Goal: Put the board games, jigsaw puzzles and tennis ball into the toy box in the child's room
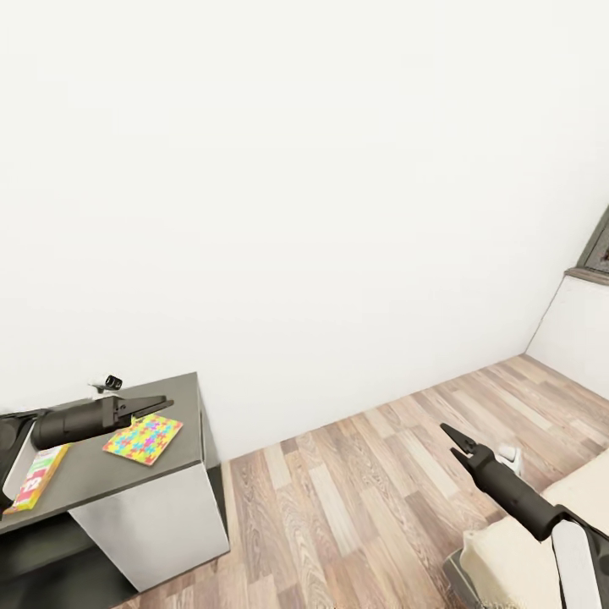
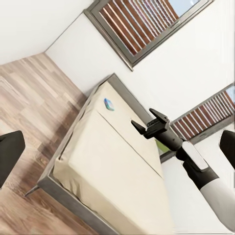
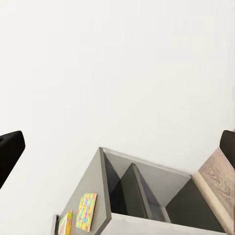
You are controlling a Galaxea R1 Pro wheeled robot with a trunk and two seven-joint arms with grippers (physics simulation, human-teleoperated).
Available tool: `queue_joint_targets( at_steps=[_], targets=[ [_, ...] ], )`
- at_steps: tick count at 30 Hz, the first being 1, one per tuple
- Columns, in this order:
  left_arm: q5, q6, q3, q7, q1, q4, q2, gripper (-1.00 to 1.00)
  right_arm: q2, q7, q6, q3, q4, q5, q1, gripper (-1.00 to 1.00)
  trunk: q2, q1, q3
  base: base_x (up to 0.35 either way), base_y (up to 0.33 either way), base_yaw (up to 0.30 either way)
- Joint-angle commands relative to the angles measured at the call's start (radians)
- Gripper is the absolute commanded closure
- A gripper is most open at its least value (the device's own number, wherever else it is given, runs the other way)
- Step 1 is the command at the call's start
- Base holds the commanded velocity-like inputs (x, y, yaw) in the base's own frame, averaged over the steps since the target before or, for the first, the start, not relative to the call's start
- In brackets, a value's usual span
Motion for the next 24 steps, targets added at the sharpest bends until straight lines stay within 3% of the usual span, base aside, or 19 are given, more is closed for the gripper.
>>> queue_joint_targets(
  at_steps=[1, 14, 24],
  targets=[
    [0.000, 0.011, 0.000, -0.003, -0.001, 0.000, 0.000, -1.00, 0.000, 0.003, 0.006, -0.001, 0.000, -0.001, -0.001, -1.00, -0.002, 0.001, -0.003, 0.000, 0.000, -0.262],
    [-0.001, 0.010, 0.000, -0.003, -0.001, 0.000, 0.000, -1.00, 0.002, 0.004, 0.005, -0.002, -0.001, 0.001, -0.001, -1.00, -0.002, 0.001, -0.005, 0.022, 0.000, -0.274],
    [-0.001, 0.007, 0.000, -0.001, -0.001, 0.000, 0.000, -1.00, -0.004, 0.004, 0.006, -0.008, 0.000, -0.001, -0.001, -1.00, -0.002, 0.001, -0.005, 0.213, -0.003, -0.279]
  ],
)
